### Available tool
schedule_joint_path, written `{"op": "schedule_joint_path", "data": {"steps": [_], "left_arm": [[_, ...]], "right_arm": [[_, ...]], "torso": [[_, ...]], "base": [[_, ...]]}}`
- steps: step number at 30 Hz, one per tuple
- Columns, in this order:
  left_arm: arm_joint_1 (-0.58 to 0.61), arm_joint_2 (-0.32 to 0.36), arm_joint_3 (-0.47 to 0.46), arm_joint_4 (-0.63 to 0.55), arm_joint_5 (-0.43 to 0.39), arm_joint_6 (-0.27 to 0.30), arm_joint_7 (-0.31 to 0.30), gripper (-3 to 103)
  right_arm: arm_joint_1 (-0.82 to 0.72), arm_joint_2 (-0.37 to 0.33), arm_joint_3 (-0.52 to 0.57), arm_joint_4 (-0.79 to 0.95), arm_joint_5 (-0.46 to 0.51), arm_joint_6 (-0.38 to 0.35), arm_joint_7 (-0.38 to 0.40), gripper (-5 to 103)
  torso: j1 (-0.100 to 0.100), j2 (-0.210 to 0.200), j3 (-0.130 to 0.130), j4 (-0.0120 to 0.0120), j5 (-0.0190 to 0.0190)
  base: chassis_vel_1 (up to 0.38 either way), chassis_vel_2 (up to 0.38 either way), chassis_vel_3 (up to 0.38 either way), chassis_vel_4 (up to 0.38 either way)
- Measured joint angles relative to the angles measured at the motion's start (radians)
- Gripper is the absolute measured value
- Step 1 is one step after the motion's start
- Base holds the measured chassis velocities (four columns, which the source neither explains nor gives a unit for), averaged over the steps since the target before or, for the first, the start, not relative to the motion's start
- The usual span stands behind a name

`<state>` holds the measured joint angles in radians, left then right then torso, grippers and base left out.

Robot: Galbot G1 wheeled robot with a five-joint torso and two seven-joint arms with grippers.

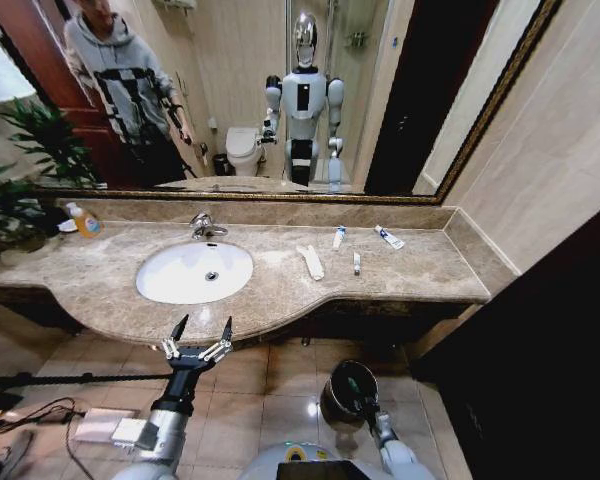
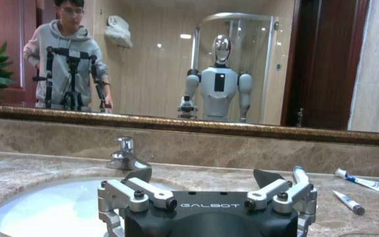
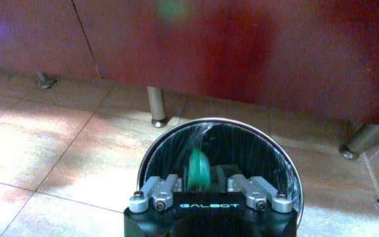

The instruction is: Pick up the trash from the sink and place it in the trash bin.

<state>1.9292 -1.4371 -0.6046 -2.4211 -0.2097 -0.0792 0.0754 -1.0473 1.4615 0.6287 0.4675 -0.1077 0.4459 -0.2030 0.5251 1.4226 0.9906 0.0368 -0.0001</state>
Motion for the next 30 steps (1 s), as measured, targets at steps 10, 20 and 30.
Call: {"op": "schedule_joint_path", "data": {"steps": [10, 20, 30], "left_arm": [[0.000, 0.000, 0.000, 0.000, 0.000, 0.000, 0.000, 100], [0.000, 0.000, 0.000, 0.000, 0.000, 0.000, 0.000, 100], [0.000, 0.000, 0.000, 0.000, 0.000, 0.000, 0.000, 100]], "right_arm": [[-0.001, -0.008, 0.001, 0.013, -0.001, -0.005, -0.006, 71], [-0.033, -0.010, 0.000, 0.064, 0.006, -0.014, -0.010, 100], [-0.118, -0.017, -0.003, 0.209, 0.033, -0.021, -0.006, 100]], "torso": [[0.000, 0.000, 0.000, 0.0000, 0.0001], [0.000, 0.000, 0.000, 0.0000, 0.0001], [0.000, 0.000, 0.000, 0.0000, 0.0003]], "base": [[0.000, 0.000, 0.000, 0.000], [0.000, 0.000, 0.000, 0.000], [0.000, 0.000, 0.000, 0.000]]}}
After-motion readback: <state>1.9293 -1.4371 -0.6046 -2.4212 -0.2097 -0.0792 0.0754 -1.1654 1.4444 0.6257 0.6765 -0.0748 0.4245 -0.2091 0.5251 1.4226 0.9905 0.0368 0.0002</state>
